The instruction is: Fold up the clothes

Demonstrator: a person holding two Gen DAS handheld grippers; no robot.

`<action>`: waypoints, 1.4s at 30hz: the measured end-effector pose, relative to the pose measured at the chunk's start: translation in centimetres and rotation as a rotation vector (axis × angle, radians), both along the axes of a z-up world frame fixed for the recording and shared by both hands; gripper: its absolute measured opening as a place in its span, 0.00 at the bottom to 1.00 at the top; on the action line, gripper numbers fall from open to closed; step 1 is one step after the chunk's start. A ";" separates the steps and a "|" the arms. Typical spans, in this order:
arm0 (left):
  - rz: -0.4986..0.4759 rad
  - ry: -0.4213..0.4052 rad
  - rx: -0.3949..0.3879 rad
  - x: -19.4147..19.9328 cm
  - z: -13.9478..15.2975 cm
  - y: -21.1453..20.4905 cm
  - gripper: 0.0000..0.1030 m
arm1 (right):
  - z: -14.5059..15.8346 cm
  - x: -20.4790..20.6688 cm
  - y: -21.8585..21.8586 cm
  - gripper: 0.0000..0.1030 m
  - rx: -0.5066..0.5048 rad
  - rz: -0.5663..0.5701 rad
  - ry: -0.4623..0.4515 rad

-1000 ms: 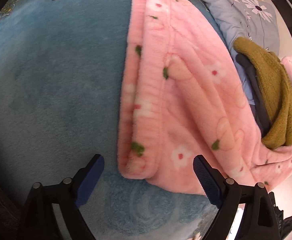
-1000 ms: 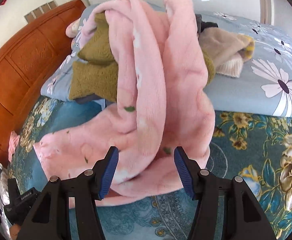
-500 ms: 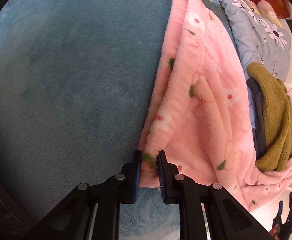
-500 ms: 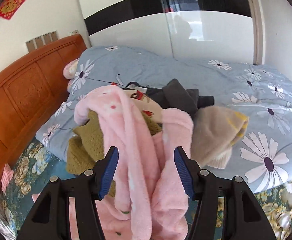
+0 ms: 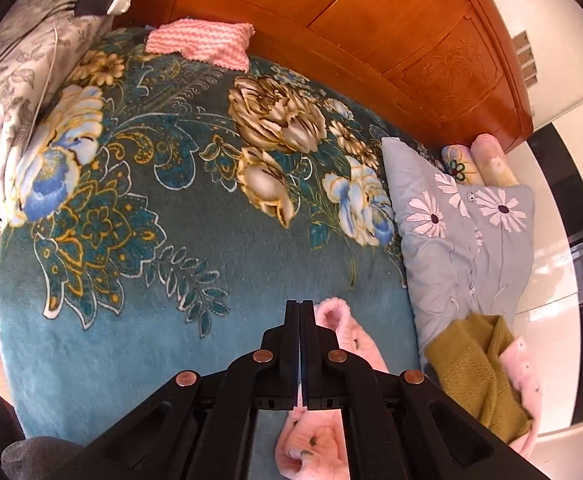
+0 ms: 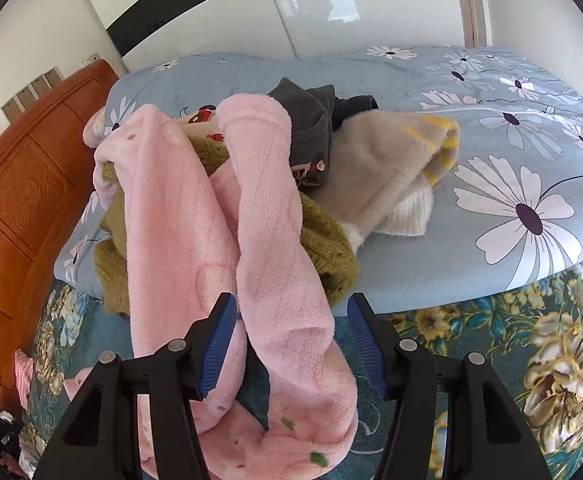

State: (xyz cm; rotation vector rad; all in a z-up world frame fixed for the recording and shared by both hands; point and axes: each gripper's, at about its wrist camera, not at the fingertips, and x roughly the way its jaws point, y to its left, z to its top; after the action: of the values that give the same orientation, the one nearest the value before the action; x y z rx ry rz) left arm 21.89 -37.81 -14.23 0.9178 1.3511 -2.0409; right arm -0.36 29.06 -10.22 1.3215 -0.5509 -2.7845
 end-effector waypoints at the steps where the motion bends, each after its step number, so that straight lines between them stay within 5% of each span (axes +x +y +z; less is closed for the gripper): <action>1: -0.015 -0.003 0.023 -0.6 -1.0 0.3 0.00 | 0.1 -0.1 -0.6 0.57 -0.010 0.015 0.010; 10: -0.078 -0.114 0.377 -1.7 -8.6 12.0 0.08 | 2.3 -1.4 -6.2 0.57 0.019 0.155 0.069; 12: -0.083 -0.204 0.420 -1.1 -9.9 15.0 0.38 | 2.5 -1.3 -6.6 0.57 0.030 0.168 0.075; 15: -0.123 -0.320 0.490 -0.8 -10.8 18.9 0.48 | 2.1 -1.0 -6.4 0.57 0.034 0.166 0.066; 19: -0.124 -0.312 0.566 -0.8 -11.9 21.4 0.67 | 1.4 -0.3 -5.9 0.57 0.026 0.161 0.047; 28: 0.019 -0.200 0.628 -0.2 -14.2 18.8 0.64 | 4.2 -2.6 -6.7 0.57 0.088 0.199 0.112; 32: -0.006 -0.196 0.633 -0.7 -14.2 19.2 0.19 | 6.9 -7.2 -9.3 0.57 0.116 0.246 0.129; 37: -0.034 -0.166 0.554 -1.6 -11.9 18.1 0.10 | 8.8 -13.0 -10.9 0.57 0.266 0.180 0.095; 42: 0.006 -0.006 0.443 -2.9 -7.2 12.4 0.09 | 8.3 -15.2 -9.7 0.57 0.196 0.120 0.025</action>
State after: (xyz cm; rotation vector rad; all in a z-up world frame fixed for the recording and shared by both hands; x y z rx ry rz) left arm 18.97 -25.44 -21.47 1.0966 1.8404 -1.7598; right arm -15.55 19.36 -1.89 1.3009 -0.1931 -2.8103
